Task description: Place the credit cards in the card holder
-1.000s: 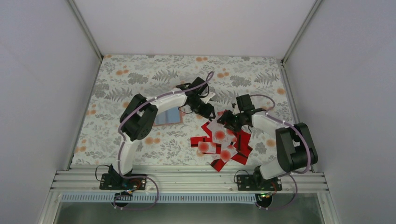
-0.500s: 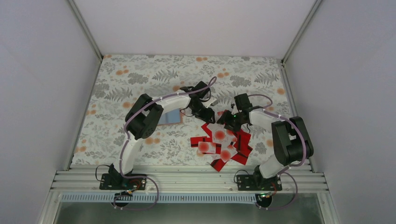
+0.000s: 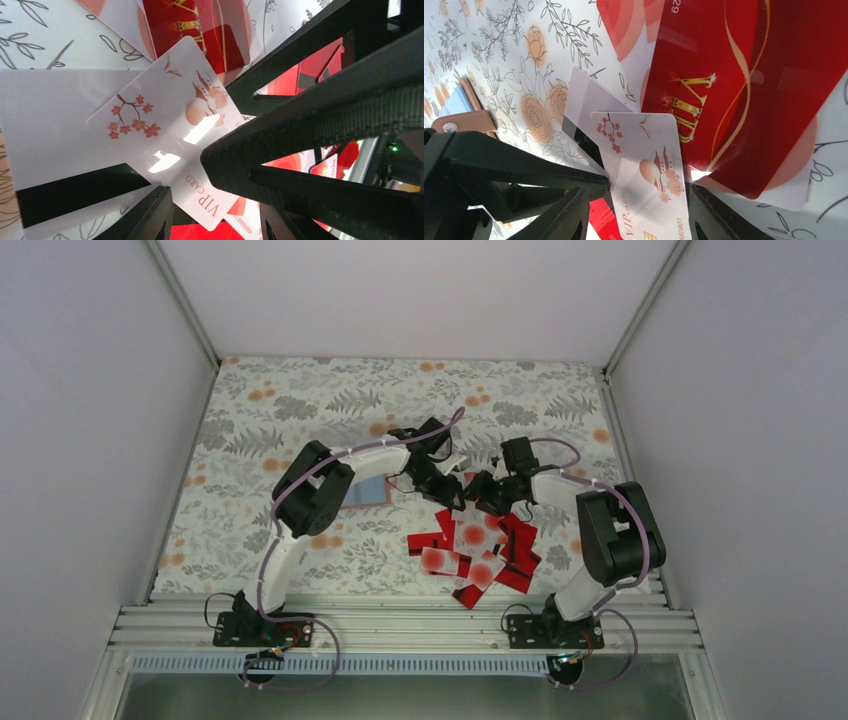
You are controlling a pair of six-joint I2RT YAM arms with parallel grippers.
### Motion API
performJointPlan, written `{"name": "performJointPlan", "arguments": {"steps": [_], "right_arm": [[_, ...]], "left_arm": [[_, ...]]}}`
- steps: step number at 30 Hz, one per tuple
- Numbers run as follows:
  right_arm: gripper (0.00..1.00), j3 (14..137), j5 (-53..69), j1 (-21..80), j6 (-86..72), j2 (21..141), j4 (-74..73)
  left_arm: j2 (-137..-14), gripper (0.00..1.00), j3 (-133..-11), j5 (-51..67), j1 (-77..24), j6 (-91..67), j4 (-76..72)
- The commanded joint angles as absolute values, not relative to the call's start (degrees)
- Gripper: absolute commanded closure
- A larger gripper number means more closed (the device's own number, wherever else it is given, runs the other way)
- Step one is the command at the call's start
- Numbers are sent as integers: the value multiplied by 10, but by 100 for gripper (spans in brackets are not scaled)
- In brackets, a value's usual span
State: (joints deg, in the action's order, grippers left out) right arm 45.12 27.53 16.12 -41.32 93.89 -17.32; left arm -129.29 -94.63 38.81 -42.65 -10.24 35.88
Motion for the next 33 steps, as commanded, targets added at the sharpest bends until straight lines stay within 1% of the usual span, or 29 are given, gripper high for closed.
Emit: {"name": "performJointPlan", "arguments": {"steps": [1, 7, 14, 17, 19, 23, 27, 30, 33], "right_arm": [[49, 421, 281, 168, -395, 979, -167], [50, 396, 300, 167, -379, 983, -152], [52, 375, 338, 167, -354, 959, -122], [52, 372, 339, 167, -337, 957, -126], [53, 369, 335, 166, -327, 957, -129], [53, 364, 323, 165, -317, 966, -133], [53, 365, 315, 164, -314, 973, -136], [53, 365, 312, 165, -311, 976, -137], [53, 365, 311, 165, -309, 978, -139]], "left_arm": [[-1319, 55, -957, 436, -440, -116, 331], [-1329, 56, -962, 448, -440, -121, 321], [-1330, 57, -956, 453, -440, -122, 314], [-1319, 58, -944, 452, -436, -127, 309], [-1291, 58, -927, 449, -431, -139, 298], [-1240, 58, -909, 410, -426, -145, 315], [-1201, 58, -890, 344, -426, -150, 338], [-1184, 58, -870, 307, -427, -162, 337], [-1185, 58, -860, 293, -426, -171, 330]]}}
